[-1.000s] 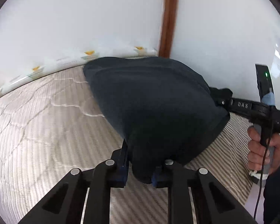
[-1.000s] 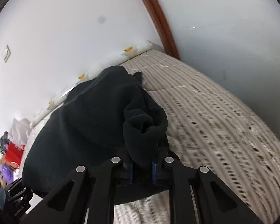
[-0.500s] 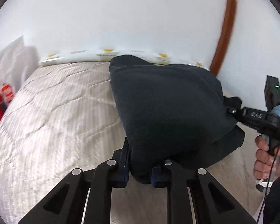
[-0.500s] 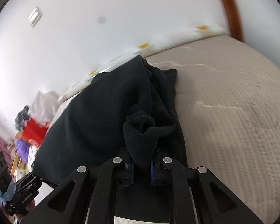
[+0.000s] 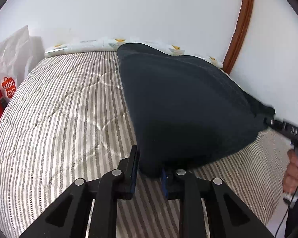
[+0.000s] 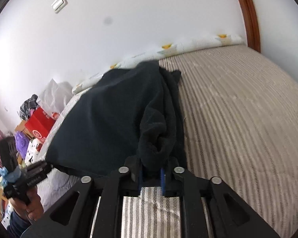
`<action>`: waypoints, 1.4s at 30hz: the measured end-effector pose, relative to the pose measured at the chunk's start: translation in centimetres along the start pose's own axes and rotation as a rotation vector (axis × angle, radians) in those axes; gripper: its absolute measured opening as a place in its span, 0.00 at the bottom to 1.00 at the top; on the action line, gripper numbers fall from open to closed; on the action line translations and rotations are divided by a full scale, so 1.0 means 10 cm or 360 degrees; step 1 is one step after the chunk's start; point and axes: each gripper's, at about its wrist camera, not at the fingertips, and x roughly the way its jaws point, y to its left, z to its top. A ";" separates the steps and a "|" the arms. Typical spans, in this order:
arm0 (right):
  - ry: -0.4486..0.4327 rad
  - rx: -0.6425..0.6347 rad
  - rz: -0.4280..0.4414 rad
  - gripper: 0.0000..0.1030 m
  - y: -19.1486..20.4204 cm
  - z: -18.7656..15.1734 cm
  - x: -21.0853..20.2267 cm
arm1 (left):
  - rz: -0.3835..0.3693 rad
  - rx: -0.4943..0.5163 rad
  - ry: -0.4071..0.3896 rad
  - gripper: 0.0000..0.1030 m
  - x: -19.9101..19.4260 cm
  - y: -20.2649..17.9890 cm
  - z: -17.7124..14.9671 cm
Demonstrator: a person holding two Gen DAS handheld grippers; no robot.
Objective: Fold small clothes
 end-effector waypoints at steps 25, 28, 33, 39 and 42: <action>-0.0015 -0.0205 -0.0218 0.03 0.00 0.22 0.19 | 0.0087 0.0055 0.0031 0.54 0.13 -0.15 0.32; -0.0042 -0.0176 -0.0199 0.04 0.05 0.31 0.13 | 0.0082 0.0020 0.0042 0.54 0.10 -0.14 0.30; 0.0023 -0.0106 -0.0158 0.28 0.02 0.46 0.39 | 0.0101 -0.0020 0.0037 0.54 0.01 -0.12 0.26; -0.0035 -0.0092 -0.0197 0.04 -0.02 0.44 0.38 | 0.0156 -0.0031 -0.0005 0.53 -0.28 -0.18 0.21; -0.0014 -0.0059 -0.0324 0.06 0.04 0.41 0.14 | 0.0172 -0.0030 -0.0052 0.53 -0.48 -0.25 0.21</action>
